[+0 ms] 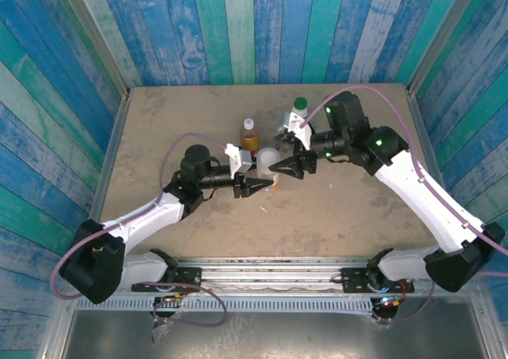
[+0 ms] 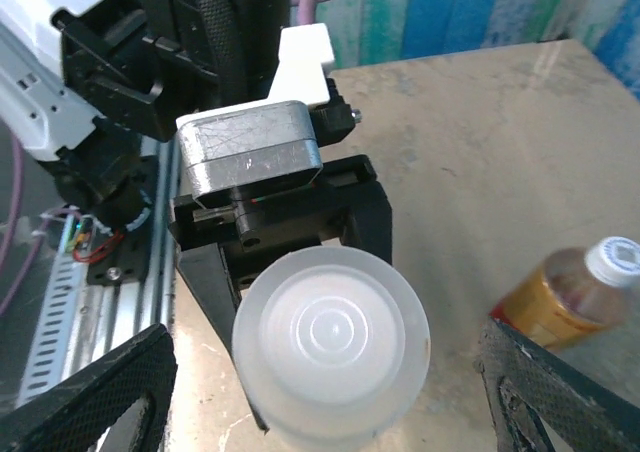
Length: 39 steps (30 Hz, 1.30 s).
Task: Screw on the bottle caps
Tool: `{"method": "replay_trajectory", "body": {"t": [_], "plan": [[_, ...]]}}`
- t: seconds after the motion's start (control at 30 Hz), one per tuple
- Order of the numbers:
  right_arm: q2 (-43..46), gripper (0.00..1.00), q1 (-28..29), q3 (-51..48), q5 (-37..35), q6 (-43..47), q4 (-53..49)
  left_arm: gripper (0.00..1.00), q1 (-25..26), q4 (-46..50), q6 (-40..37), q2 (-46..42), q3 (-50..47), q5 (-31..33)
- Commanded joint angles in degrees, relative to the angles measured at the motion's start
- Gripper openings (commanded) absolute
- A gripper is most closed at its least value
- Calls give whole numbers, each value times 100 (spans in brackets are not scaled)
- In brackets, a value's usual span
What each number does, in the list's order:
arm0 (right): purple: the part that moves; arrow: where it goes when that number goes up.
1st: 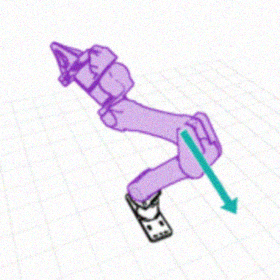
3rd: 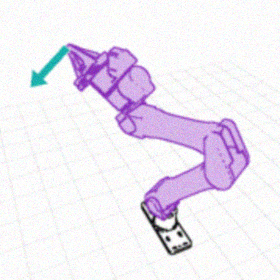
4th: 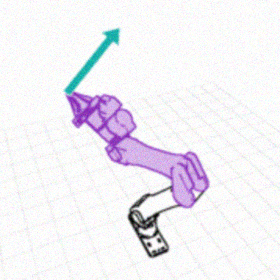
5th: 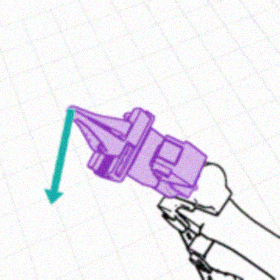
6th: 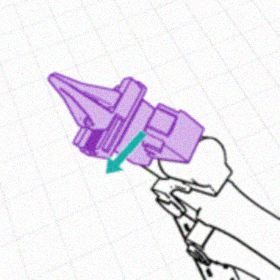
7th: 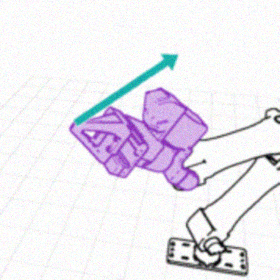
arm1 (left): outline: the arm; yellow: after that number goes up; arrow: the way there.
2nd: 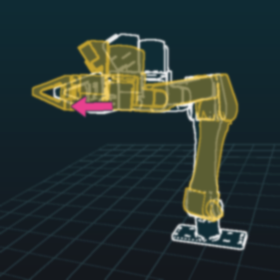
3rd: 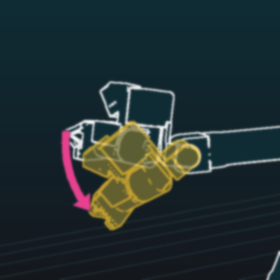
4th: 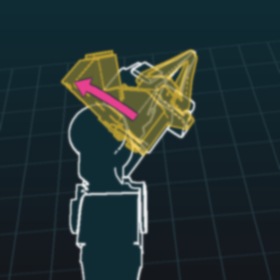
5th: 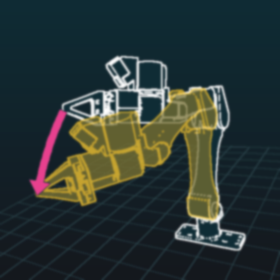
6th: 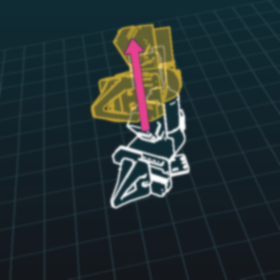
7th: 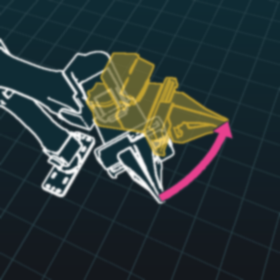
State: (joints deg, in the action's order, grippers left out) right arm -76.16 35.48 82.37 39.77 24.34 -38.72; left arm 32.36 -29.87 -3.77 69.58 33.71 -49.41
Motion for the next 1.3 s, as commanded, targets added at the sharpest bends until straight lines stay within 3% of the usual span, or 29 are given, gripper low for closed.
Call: {"method": "replay_trajectory", "body": {"t": [0.0,0.13,0.27,0.43,0.63,0.73,0.9,1.17,1.27], "plan": [[-214,79,-8,276,614,279,-335,50,6,16,131,-112,246,-437],[-463,67,-13,457,835,397,-546,50,7,137,51,-94,326,-460],[-659,64,-15,587,1006,491,-752,50,7,209,24,-85,353,-482],[-725,53,-7,640,993,472,-791,50,7,298,-37,-103,337,-380],[-626,43,-2,530,543,-70,-714,49,7,106,-18,-207,228,405],[-420,39,138,235,-130,-848,-250,49,7,-212,35,-230,145,968],[142,37,620,-653,-1972,-2046,730,49,7,-424,-33,-72,192,1607],[676,32,1634,-1338,-5016,-3360,1123,49,32,-507,-55,197,285,1764],[700,31,1946,-1331,-5714,-3815,1042,49,68,-444,-138,437,295,1747]]}}
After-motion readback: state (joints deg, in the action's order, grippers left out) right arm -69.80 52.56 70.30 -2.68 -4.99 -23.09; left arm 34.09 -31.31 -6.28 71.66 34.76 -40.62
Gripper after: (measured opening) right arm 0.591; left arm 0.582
